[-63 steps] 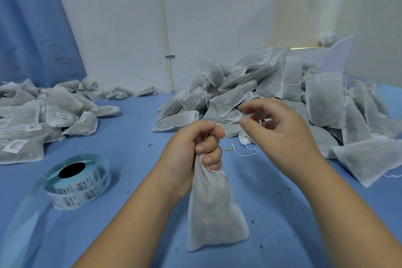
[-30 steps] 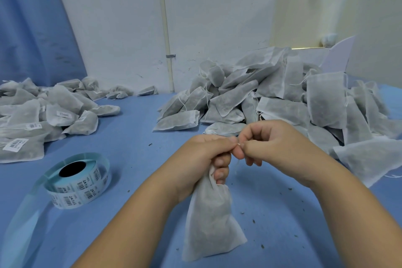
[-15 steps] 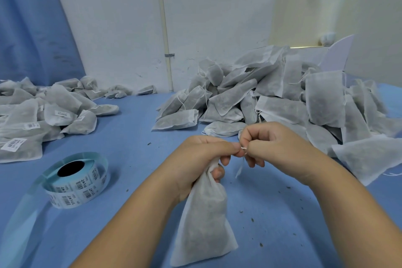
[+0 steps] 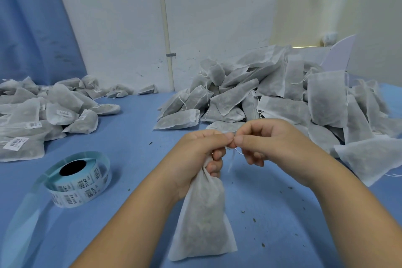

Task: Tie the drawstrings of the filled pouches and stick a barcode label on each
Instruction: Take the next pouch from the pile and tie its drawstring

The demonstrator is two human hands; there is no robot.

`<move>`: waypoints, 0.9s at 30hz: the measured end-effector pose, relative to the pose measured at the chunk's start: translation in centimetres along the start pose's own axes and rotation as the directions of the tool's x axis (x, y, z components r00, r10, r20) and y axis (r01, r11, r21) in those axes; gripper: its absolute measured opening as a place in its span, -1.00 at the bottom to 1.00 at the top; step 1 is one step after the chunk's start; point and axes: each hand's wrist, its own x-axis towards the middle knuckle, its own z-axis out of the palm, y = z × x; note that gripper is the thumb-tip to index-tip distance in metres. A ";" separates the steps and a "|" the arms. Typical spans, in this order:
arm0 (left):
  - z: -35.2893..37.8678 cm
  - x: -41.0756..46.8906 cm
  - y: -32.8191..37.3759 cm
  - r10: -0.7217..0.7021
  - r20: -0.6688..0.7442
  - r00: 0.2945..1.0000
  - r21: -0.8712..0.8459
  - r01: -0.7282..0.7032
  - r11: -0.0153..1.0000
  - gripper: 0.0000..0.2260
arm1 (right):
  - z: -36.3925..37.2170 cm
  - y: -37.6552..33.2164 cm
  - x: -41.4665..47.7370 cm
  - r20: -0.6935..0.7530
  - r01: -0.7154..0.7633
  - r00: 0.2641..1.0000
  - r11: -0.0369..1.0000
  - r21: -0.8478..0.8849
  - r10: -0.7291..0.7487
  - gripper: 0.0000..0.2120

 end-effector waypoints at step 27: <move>0.1 -0.1 -0.1 0.075 -0.050 0.996 0.088 -0.071 0.994 -0.83 | 0.0 0.1 0.0 -0.081 -0.029 0.996 0.999 -0.040 0.025 -0.75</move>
